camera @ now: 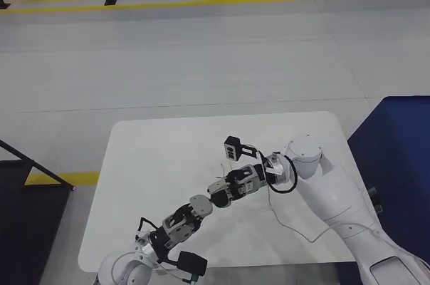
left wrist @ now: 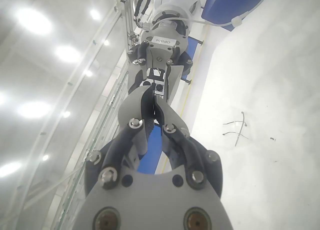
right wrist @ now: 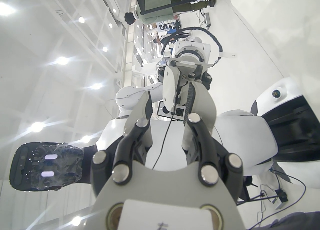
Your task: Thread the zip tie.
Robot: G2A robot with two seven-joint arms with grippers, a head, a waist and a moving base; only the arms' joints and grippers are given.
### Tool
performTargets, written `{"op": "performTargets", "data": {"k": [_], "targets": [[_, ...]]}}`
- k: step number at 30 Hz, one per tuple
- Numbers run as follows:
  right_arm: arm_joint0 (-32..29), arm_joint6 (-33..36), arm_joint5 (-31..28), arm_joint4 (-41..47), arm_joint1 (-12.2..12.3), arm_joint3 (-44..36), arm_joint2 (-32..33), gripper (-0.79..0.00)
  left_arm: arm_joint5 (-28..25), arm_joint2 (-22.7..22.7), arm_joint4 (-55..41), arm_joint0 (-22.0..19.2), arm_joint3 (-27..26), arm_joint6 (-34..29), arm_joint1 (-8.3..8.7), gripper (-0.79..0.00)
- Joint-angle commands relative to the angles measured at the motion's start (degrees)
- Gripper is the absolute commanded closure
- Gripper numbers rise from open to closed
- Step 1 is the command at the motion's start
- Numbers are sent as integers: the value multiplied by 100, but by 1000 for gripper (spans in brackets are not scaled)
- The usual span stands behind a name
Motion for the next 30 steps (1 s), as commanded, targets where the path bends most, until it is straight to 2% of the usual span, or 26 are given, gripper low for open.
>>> {"op": "performTargets", "data": {"k": [1,3,5,6,12,14,22,23,24,30], "targets": [[1,21,5,4,6,-2,-16,-219,14,0,3,-1,1,-32,9,0],[6,42,-7,2,12,-2,-32,-182,20,-7,-6,-14,21,-64,17,0],[16,48,-16,9,17,3,-42,-74,18,-8,-27,-25,39,-67,26,0],[18,44,-29,16,19,6,-44,-62,11,-13,-28,-29,53,-75,31,0],[38,48,-26,55,35,5,-58,-55,6,2,-38,-44,73,-113,57,0],[50,50,-23,59,40,10,-68,0,9,10,-48,-50,74,-117,65,0],[126,44,-29,83,45,86,-135,0,42,20,-126,-61,47,-118,97,0],[136,47,-33,89,46,97,-141,0,99,19,-212,-56,23,-111,97,-483],[146,50,-37,94,47,109,-146,0,148,13,-274,-47,4,-84,99,-785],[194,63,-94,128,69,172,-103,0,87,-218,-662,80,-120,38,144,-785]]}}
